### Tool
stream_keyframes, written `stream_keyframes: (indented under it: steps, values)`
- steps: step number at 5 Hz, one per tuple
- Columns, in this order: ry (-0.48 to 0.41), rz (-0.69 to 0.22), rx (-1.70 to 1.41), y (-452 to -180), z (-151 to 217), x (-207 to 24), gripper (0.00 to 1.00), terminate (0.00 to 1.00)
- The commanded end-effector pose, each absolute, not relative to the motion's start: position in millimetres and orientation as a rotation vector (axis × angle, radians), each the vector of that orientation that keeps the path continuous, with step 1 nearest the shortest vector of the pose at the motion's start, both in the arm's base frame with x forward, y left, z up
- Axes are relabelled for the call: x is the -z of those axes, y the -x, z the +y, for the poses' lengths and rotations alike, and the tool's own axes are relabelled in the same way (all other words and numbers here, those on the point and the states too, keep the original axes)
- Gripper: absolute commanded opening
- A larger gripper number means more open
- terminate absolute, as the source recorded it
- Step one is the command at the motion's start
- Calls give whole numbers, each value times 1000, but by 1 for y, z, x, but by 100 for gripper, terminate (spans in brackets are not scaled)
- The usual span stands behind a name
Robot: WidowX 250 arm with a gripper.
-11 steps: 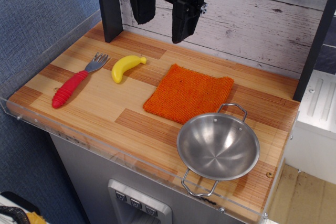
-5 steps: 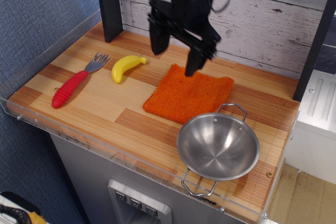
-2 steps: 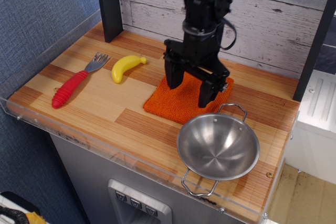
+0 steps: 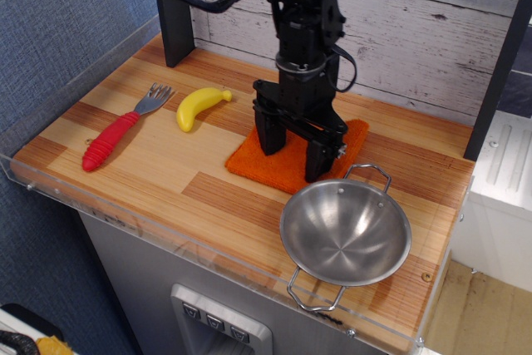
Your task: Move the cloth closer to the fork.
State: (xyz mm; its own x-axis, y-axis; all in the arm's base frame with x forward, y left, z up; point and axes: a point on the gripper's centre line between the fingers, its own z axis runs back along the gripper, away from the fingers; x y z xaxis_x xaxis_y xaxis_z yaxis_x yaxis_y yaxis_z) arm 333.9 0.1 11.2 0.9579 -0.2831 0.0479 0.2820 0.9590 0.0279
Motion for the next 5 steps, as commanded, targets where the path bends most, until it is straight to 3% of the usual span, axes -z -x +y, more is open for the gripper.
stream_keyframes:
  steps: [1, 3, 5]
  values:
    - [-134, -145, 474, -328, 4, -6, 100, 0]
    - [-137, -114, 488, -307, 2, -7, 100, 0]
    - [-46, -79, 366, -317, 8, -14, 100, 0]
